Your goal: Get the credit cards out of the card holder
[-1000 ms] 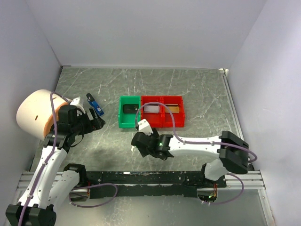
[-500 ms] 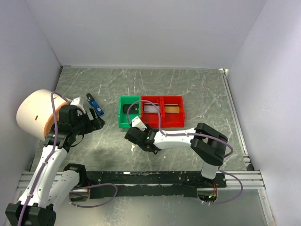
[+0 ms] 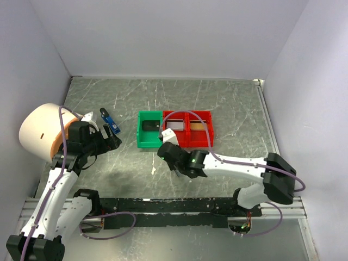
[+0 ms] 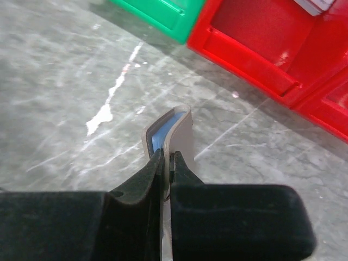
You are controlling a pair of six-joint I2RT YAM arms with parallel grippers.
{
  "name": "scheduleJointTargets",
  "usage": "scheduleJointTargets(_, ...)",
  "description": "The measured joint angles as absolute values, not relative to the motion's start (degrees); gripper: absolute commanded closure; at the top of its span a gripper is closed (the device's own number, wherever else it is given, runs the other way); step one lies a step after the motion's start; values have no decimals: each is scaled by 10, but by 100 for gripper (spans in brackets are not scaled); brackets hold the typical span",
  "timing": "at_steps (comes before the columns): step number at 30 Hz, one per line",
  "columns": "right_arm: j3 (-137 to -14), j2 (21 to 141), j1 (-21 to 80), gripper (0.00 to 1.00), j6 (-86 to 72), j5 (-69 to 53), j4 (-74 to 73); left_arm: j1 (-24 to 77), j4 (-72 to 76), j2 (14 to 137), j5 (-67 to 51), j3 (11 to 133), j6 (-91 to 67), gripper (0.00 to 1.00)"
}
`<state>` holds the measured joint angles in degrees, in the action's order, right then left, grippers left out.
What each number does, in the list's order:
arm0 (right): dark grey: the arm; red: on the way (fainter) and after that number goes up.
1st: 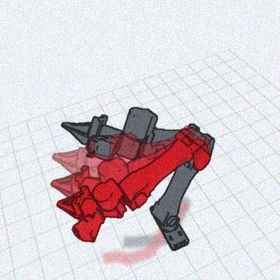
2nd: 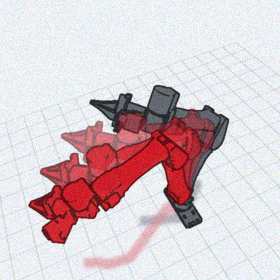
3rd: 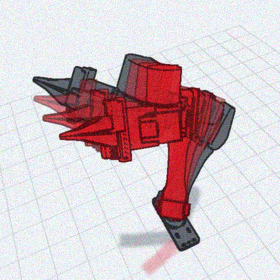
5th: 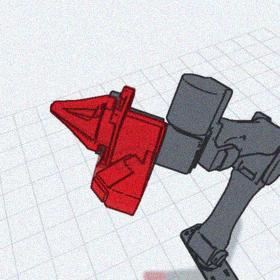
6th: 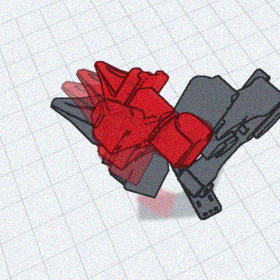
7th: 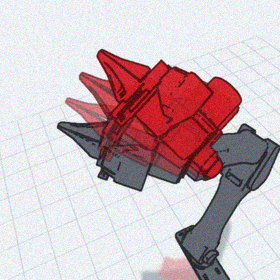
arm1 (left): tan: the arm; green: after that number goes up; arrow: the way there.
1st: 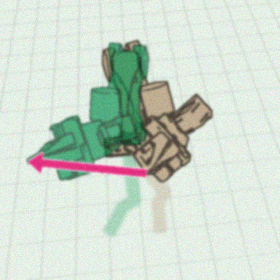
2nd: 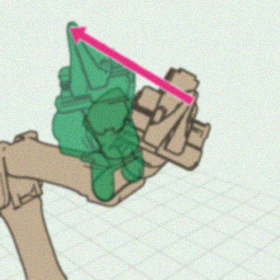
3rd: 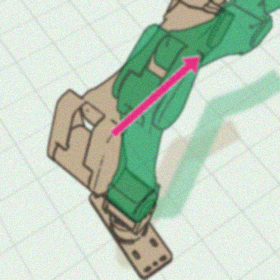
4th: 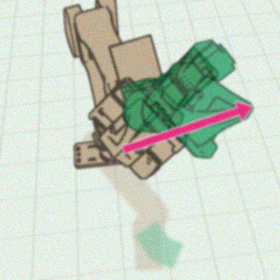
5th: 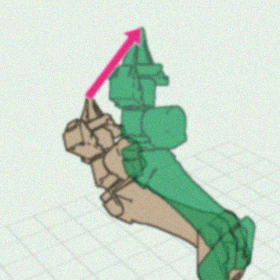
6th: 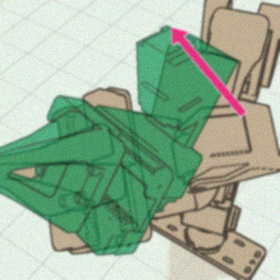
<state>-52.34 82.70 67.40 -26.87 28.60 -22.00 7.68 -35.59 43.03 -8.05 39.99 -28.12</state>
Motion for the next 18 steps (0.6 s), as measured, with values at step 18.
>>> scheduleJointTargets(18,-323,767,464,91,-430,-73,38,77,-356,431,-81,400,-281,5)
